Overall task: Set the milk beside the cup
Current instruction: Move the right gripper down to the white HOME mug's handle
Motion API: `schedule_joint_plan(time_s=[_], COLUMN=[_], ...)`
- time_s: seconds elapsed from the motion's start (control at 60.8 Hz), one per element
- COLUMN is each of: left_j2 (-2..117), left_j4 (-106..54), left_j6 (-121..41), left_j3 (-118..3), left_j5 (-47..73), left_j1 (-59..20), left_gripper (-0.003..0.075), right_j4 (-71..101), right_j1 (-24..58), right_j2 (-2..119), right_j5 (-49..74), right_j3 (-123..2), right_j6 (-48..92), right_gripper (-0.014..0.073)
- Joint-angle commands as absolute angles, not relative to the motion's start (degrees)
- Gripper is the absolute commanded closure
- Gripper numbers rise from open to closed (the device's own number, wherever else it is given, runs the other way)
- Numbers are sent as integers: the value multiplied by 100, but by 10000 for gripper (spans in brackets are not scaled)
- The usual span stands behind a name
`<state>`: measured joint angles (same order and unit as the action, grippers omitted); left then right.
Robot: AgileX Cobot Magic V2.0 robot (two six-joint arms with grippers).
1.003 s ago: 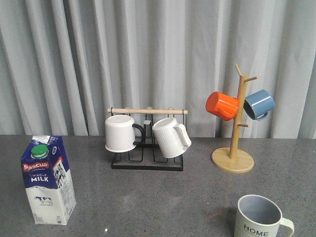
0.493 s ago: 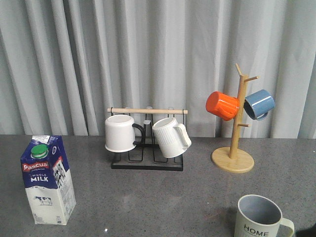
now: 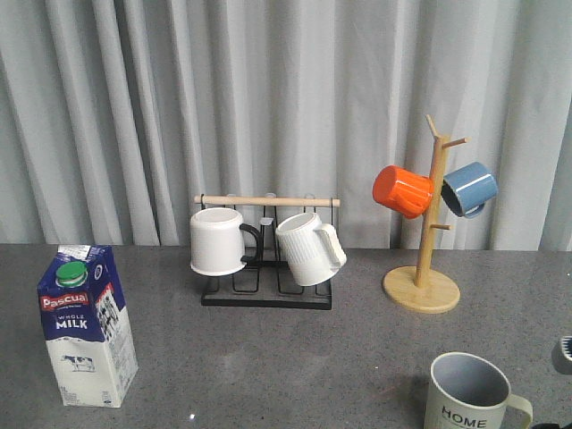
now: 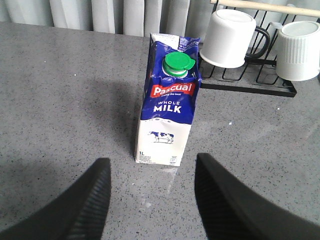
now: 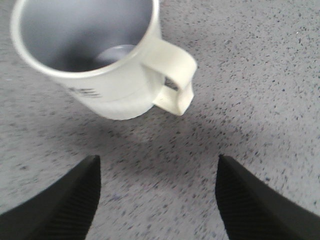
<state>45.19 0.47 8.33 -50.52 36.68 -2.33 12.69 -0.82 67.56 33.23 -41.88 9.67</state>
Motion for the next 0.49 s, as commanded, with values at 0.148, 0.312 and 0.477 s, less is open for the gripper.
schedule_joint_plan(time_s=[0.148,0.312,0.477], left_j2=[4538,4538,4538], left_j4=[0,0,0], left_j6=[837,837,837], left_j3=[-5233,-5233,-5233], left_j5=[3324,3362,3377], left_j1=[-240,-240,-240], left_gripper=[343,343,343], right_j4=[1021,829,787], right_j1=[-107,-107,-107], right_j2=[7207,7380,7481], right_j5=[2566,2358,2153], right_j3=[-4322,-4353,-4353], right_j6=[958,951,951], right_gripper=[124,124,124])
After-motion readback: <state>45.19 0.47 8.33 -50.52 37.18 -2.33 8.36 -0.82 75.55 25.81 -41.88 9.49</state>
